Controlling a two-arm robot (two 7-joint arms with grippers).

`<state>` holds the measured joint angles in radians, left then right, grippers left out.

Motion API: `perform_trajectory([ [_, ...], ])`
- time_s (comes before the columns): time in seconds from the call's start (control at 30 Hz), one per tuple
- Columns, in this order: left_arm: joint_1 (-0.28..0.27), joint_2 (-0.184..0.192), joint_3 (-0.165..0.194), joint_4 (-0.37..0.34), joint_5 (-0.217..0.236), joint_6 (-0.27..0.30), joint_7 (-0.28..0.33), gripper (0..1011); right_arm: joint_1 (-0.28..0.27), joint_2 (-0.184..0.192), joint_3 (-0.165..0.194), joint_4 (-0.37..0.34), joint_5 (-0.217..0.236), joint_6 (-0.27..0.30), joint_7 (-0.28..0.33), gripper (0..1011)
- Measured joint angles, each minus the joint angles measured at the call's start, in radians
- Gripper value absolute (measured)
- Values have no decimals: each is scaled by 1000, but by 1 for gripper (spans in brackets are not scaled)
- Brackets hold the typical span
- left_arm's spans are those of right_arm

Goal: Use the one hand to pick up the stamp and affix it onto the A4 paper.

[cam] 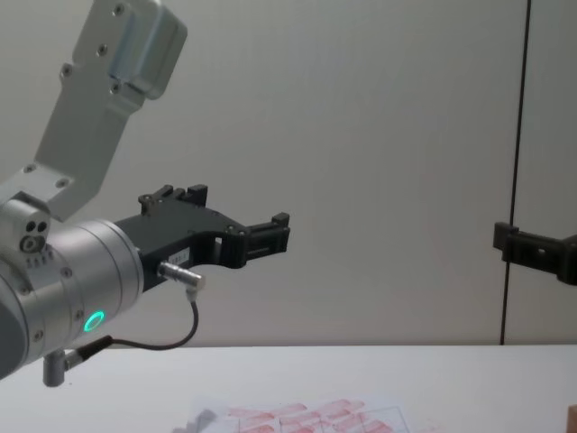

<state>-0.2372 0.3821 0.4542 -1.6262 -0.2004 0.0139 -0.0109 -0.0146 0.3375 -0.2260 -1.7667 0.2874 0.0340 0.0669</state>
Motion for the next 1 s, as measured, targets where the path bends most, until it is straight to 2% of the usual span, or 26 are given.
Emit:
perform_trajectory([
  [1.0,0,0,0,0,0,0,0,1001,0,0,0,0,0,0,0,1001],
])
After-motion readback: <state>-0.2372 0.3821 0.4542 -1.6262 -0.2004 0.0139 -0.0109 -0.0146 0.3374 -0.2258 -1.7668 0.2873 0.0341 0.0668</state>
